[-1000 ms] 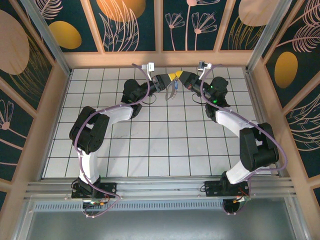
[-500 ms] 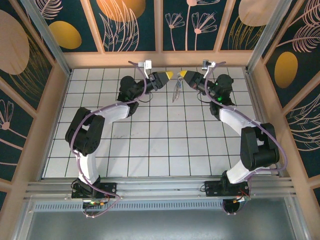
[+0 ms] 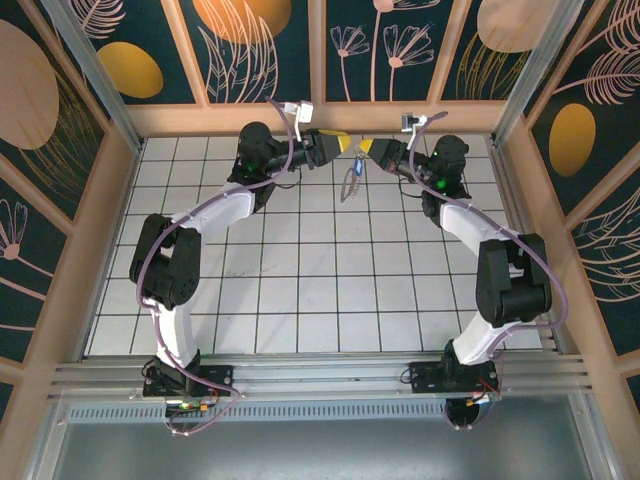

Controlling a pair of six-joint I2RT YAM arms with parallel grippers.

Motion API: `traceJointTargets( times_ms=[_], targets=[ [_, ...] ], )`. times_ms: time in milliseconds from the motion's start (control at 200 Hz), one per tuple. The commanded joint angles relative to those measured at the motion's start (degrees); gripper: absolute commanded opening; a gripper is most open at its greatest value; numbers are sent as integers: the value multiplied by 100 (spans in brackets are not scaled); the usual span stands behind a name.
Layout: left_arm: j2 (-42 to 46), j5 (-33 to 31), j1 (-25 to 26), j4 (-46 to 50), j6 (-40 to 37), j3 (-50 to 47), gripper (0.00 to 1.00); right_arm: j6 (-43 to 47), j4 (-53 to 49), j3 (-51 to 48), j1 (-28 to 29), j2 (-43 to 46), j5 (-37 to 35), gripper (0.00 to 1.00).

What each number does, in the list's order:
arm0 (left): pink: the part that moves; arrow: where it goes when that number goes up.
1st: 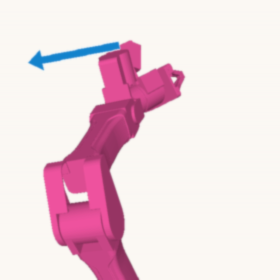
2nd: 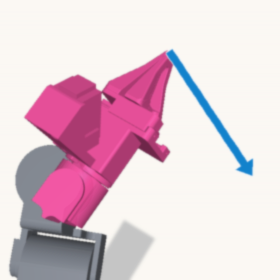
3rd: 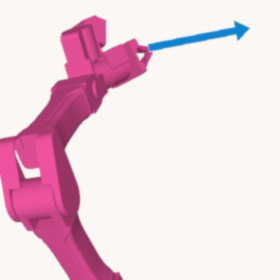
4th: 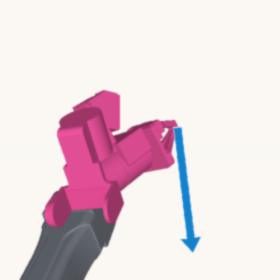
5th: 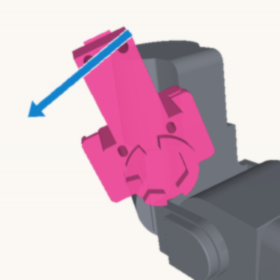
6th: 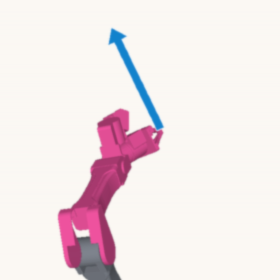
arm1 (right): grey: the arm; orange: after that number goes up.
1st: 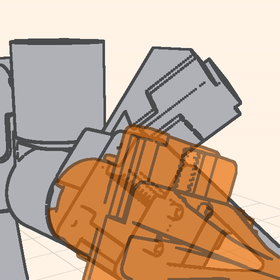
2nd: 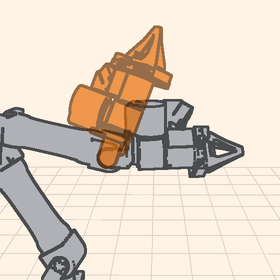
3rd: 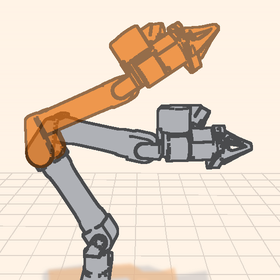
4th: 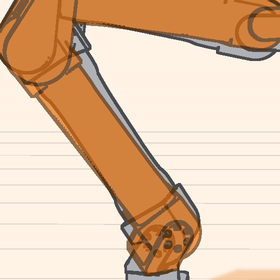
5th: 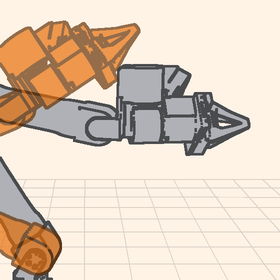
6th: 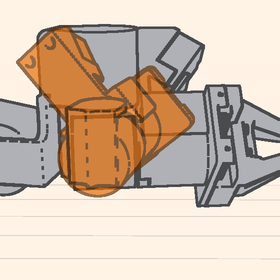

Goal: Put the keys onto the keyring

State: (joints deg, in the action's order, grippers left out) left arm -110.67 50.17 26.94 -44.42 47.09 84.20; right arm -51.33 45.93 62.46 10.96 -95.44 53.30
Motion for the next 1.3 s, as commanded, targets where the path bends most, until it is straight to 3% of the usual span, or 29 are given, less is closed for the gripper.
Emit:
traceJointTargets(
  times_ms=[0, 491, 1296],
  targets=[
    [-192, 256, -4, 567, -410, 233, 41, 129, 98, 206, -25, 7, 312, 0],
    [-453, 326, -12, 648, -362, 467, 41, 115, 152, 83, -37, 139, 356, 0],
    [-698, 370, 92, 331, -14, 653, 33, -67, 364, 57, 68, 30, 322, 0]
  ],
)
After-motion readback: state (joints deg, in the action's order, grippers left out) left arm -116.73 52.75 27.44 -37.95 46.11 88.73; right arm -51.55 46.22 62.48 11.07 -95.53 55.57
